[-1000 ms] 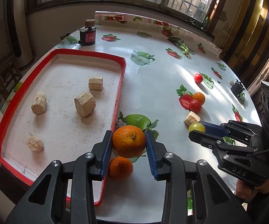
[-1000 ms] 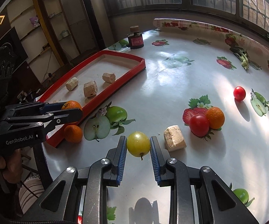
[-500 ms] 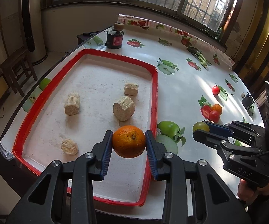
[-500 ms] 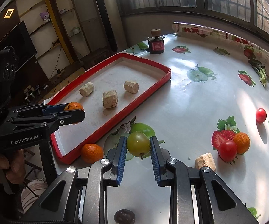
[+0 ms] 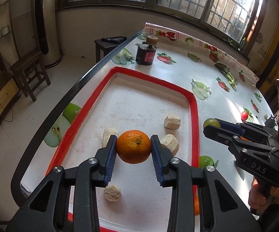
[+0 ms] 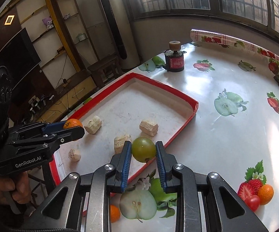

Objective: Organize fruits
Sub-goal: 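Carry the orange and grape into the red tray and open both tools, then move right tool to the dark plum while left tool approaches another orange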

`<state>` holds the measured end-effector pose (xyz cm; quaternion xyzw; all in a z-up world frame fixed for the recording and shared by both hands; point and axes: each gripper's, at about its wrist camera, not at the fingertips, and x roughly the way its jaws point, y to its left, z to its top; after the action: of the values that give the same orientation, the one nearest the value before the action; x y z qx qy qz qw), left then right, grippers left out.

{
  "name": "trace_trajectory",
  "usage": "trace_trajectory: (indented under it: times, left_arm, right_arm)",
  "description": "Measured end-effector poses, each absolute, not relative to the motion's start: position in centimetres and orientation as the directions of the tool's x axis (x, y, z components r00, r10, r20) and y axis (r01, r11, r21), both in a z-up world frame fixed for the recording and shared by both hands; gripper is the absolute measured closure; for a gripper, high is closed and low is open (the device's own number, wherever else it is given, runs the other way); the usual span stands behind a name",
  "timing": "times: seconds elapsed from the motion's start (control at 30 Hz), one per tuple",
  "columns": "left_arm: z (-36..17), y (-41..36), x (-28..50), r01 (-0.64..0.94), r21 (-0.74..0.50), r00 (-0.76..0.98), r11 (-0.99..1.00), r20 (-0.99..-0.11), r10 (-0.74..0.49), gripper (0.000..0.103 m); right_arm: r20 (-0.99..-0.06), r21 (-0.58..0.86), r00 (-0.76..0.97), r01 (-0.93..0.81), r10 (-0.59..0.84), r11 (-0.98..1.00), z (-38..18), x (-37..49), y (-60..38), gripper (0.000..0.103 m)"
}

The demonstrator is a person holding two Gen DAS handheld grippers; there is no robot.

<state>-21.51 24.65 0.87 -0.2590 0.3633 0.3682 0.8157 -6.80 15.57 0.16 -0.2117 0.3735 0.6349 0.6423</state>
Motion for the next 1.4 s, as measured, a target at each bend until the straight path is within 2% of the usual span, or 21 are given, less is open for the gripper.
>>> trace_trajectory:
  times: [0.37,0.8,0.87,0.9,1.03,1.4]
  left_arm:
    - [-1.2,29.9,-18.4,-0.818,-0.131,0.407,0.56,-0.821,0.401,0.07]
    - [-3.9,31.5,-17.3,-0.833,-0.114,0.349,0.541,-0.867,0.355,0.07]
    - [-3.8,31.6,-17.3,-0.836,-0.118,0.346,0.536,-0.871,0.348,0.07]
    - [-3.8,31.5,-17.3,-0.836,-0.115,0.343,0.536,-0.872,0.348,0.069]
    - [-3.2,31.0,-17.6,-0.843,-0.103,0.336,0.529,-0.868,0.367,0.061]
    - [0.8,25.5,-19.0,-0.803,-0.13,0.426,0.582,-0.808,0.407,0.061]
  right_arm:
    - [-0.776,0.204,-0.058,-0.966,0.628,0.162,-2.2,-4.4,23.1,0.078]
    - [-0.818,0.199,-0.076,-0.967,0.57,0.158,-5.2,-3.7,25.6,0.076]
    - [-0.822,0.197,-0.073,-0.967,0.565,0.161,-5.5,-3.6,25.7,0.074]
    - [-0.822,0.197,-0.075,-0.967,0.565,0.159,-5.5,-3.6,25.6,0.069]
    - [-0.805,0.204,-0.078,-0.967,0.589,0.151,-4.5,-3.7,24.6,0.061]
    - [-0.757,0.2,-0.052,-0.967,0.652,0.155,-0.7,-3.5,16.7,0.057]
